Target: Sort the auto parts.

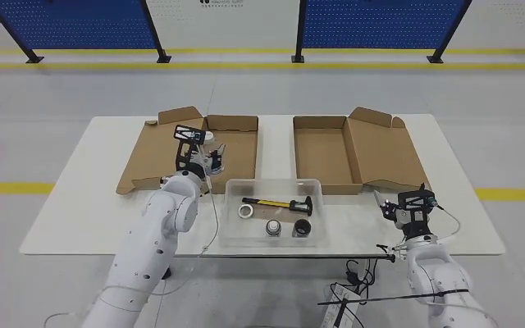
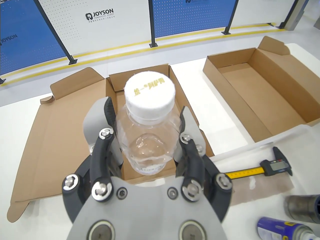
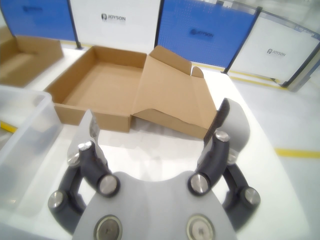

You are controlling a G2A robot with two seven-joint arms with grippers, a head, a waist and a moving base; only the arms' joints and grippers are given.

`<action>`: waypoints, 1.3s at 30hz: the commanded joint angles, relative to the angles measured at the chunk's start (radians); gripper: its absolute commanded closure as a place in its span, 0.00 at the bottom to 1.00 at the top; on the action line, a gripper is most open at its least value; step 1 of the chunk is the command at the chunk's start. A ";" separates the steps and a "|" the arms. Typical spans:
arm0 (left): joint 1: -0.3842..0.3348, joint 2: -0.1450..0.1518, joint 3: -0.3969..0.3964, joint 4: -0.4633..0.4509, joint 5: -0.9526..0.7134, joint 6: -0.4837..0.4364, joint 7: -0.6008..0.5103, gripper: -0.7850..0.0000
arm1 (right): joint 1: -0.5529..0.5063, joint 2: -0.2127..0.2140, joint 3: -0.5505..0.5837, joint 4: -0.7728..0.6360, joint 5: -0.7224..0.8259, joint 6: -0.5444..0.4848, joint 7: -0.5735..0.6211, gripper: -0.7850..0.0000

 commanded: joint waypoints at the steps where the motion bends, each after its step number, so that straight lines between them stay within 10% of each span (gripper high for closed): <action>1: -0.017 -0.004 -0.001 0.026 -0.003 0.012 0.014 1.00 | 0.000 0.000 0.000 0.000 0.000 0.000 0.000 0.00; 33: -0.123 -0.053 0.063 0.322 -0.010 0.023 0.073 1.00 | 0.000 0.000 0.000 0.000 0.000 0.000 0.000 0.00; 39: -0.125 -0.057 0.061 0.345 -0.003 0.018 0.070 0.81 | 0.000 0.000 0.000 0.000 0.000 0.000 0.000 0.00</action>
